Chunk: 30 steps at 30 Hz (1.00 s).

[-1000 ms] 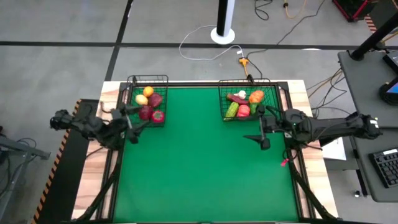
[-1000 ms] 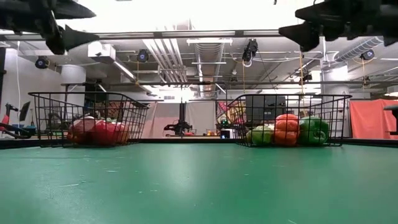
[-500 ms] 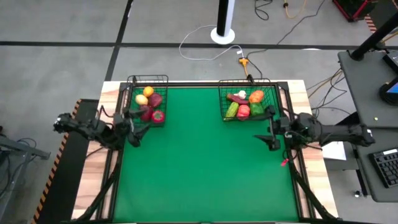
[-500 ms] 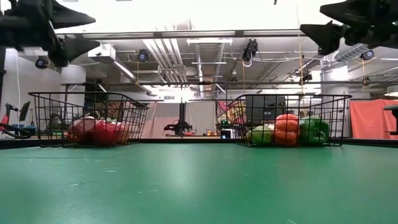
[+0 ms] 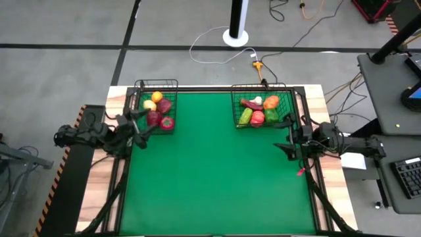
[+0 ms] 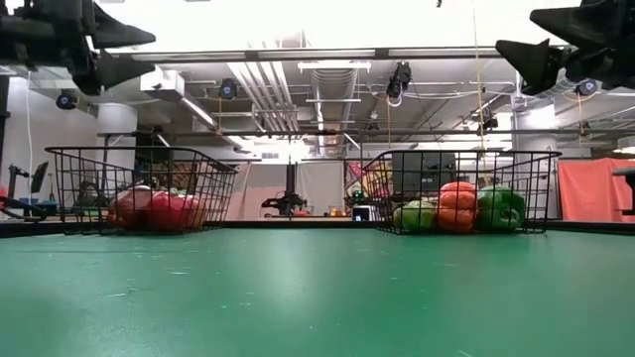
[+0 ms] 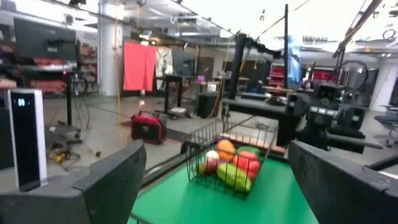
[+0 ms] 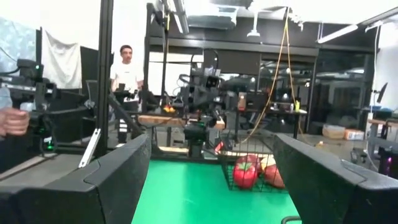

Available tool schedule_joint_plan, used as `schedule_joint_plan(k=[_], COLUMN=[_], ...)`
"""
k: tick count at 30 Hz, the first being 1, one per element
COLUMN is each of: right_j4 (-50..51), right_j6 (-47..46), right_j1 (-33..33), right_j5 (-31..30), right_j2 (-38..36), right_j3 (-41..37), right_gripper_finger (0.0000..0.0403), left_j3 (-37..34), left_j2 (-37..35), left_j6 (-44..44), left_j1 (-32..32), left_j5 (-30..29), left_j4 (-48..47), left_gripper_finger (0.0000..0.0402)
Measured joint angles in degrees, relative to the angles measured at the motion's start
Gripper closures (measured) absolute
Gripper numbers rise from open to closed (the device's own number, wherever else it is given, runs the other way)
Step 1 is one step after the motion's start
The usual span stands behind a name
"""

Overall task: Sort produce into baskets
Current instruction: Return to Home Position

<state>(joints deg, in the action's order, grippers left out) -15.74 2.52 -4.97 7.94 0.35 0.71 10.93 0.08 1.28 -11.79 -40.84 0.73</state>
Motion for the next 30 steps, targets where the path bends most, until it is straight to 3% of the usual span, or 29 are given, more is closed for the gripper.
schedule_joint_plan(k=[10, 16, 21, 30], right_j4=[2.17, 2.24, 5.03, 9.84], right_j6=[3.33, 4.17, 3.41, -2.55], right_j1=[-0.04, -0.09, -0.07, -0.07], right_j5=[-0.52, -1.11, -8.09, -8.52], right_j2=[0.2, 0.2, 0.73, 2.42], right_j3=[-0.02, -0.02, -0.02, -0.04], right_gripper_finger=[0.0076, 0.0076, 0.0076, 0.0076], left_j3=[-10.35, -10.33, -10.33, -10.09], left_j2=[0.04, 2.71, 3.83, 6.31], left_j6=[-5.37, -5.15, -3.9, -7.62], left_j1=[0.85, 1.98, 2.73, 2.73], left_j5=[0.92, 0.5, -0.99, -1.1], left_j4=[3.36, 4.79, 3.66, 3.12], left_gripper_finger=[0.003, 0.003, 0.003, 0.003])
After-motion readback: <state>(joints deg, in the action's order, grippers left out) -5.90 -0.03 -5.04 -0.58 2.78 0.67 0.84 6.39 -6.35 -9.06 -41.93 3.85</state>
